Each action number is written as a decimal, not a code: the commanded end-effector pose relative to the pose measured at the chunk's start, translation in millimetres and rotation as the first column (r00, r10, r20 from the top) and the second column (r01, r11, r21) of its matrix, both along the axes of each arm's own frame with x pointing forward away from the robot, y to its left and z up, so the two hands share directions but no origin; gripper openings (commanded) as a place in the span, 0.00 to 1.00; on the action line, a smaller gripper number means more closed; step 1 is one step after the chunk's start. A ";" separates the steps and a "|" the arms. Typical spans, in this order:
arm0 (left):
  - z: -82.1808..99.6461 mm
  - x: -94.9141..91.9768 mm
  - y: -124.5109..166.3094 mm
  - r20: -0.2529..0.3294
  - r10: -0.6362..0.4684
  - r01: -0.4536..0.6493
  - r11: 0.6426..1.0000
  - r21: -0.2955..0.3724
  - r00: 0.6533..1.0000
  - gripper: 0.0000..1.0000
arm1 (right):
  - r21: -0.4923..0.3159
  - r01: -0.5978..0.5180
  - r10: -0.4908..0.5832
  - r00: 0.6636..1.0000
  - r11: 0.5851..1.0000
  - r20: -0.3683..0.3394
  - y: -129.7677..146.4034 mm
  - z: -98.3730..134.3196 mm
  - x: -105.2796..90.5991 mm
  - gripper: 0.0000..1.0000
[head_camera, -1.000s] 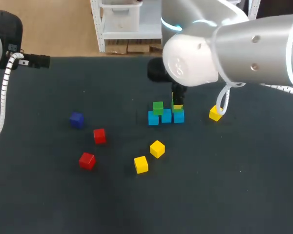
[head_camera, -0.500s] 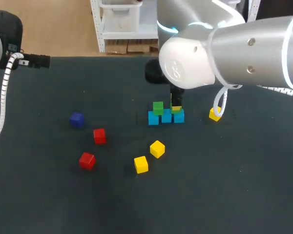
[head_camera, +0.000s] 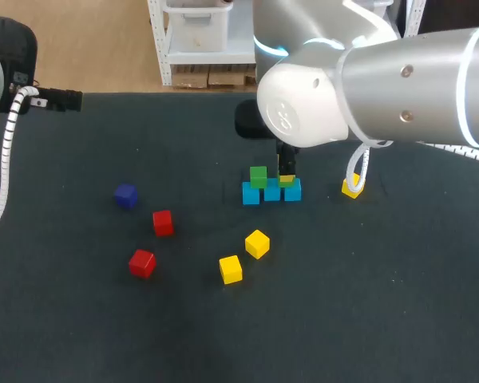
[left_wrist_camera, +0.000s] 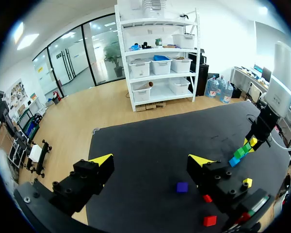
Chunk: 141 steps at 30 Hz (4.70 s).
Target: Place the blue cubes, place green cubes on the blue cubes, place the yellow cubes on the green cubes, then place the red cubes on the yellow cubes, and place purple cube on the red cubes.
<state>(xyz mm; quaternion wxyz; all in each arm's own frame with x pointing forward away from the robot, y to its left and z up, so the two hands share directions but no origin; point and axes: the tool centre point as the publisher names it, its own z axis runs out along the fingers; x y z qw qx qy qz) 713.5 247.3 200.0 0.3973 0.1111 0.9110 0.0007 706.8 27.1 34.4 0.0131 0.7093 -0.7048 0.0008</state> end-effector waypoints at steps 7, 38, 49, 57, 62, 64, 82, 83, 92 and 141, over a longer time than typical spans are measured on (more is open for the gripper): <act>0.3 0.9 1.5 -0.003 -0.007 0.007 1.000 -0.003 1.000 1.00 | -0.004 -0.001 0.001 1.000 1.000 0.000 1.2 -2.0 0.9 0.36; 0.3 0.9 1.5 -0.003 -0.007 0.007 1.000 -0.003 1.000 1.00 | 0.092 0.133 -0.138 0.989 0.987 0.053 -49.6 45.7 -1.8 1.00; 0.3 0.9 1.5 -0.003 -0.007 0.007 1.000 -0.003 1.000 1.00 | 0.112 0.282 -0.288 0.957 0.953 0.038 -97.0 35.0 -7.7 0.98; 0.3 0.9 1.5 -0.003 -0.007 0.007 1.000 -0.003 1.000 1.00 | 0.112 0.317 -0.321 0.947 0.942 0.025 -103.5 32.0 -16.6 1.00; 0.3 0.9 1.5 -0.003 -0.007 0.007 1.000 -0.003 1.000 1.00 | 0.085 0.340 -0.343 0.939 0.937 0.027 -110.7 26.2 -15.8 0.98; 0.3 0.9 1.5 -0.003 -0.007 0.007 1.000 -0.003 1.000 1.00 | 0.084 0.341 -0.344 0.939 0.936 0.027 -111.4 25.5 -16.4 0.98; 0.3 0.9 1.5 -0.003 -0.007 0.007 1.000 -0.003 1.000 1.00 | 0.080 0.343 -0.344 0.939 0.936 0.000 -111.5 21.5 -25.6 0.89; 0.3 0.9 1.5 -0.003 -0.007 0.007 1.000 -0.003 1.000 1.00 | 0.088 0.330 -0.331 0.944 0.940 -0.003 -108.4 24.2 -29.4 0.89; 0.3 0.9 1.5 -0.003 -0.007 0.007 1.000 -0.003 1.000 1.00 | 0.141 0.194 -0.195 0.981 0.971 -0.009 -71.3 46.6 -80.0 0.87; 0.3 0.9 1.5 -0.003 -0.007 0.007 1.000 -0.003 1.000 1.00 | 0.050 -0.348 0.350 0.935 0.936 -0.059 52.0 -25.9 -123.9 0.62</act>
